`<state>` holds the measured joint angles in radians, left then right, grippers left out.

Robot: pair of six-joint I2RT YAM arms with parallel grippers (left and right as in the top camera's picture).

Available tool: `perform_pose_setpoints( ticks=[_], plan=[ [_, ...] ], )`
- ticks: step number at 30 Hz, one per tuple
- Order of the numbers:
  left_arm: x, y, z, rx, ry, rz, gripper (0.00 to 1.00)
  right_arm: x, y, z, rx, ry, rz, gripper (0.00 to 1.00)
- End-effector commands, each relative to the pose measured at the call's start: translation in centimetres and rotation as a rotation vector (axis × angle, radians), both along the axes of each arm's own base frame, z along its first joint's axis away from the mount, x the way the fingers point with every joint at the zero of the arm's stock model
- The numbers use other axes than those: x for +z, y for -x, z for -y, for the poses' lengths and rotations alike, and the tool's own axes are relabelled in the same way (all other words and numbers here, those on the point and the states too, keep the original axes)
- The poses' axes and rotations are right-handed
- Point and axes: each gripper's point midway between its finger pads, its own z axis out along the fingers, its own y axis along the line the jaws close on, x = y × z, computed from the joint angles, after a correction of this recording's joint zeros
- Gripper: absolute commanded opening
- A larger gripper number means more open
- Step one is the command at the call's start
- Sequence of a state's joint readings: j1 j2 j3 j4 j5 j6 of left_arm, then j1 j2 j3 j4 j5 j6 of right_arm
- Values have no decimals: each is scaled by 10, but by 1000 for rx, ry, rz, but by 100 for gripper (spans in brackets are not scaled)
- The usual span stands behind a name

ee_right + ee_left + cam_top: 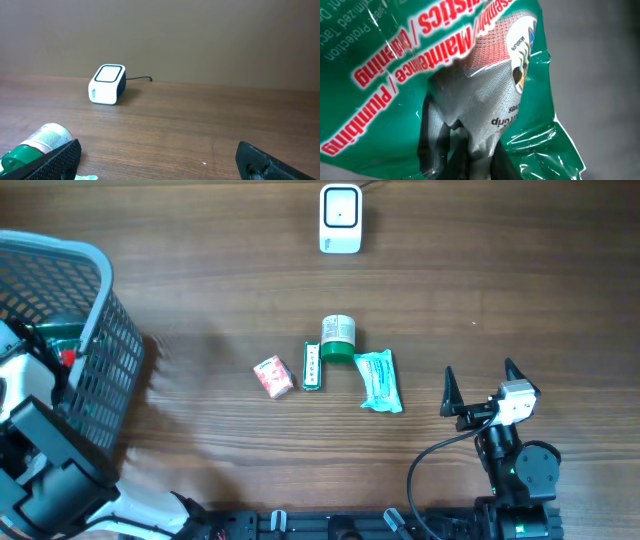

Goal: Scan the item barcode
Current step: 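Reach into the basket and grasp the green glove bag with left gripper, then lay the green glove bag on the table and withdraw the left gripper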

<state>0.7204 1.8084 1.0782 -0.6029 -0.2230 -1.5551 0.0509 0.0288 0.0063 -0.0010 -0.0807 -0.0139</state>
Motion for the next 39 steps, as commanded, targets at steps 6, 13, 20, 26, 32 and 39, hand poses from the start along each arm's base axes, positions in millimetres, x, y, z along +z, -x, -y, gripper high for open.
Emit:
perform_pose_setpoints(
  ticks=[6,13,20,26,32,39],
  plan=[
    [-19,0,11,-325,117,-65,4,2,0,1,-4,11,9,100],
    [148,-60,5,-615,-167,273,4,2,0,1,-4,11,9,100],
    [295,-30,50,-690,-499,514,4,2,0,1,-4,11,9,100],
    [372,-13,123,-875,-624,782,4,2,0,1,-4,11,9,100],
    [359,-41,215,-1499,-701,721,4,2,0,1,-4,11,9,100],
    [256,-58,365,-2332,-414,575,4,2,0,1,-4,11,9,100]
  ],
)
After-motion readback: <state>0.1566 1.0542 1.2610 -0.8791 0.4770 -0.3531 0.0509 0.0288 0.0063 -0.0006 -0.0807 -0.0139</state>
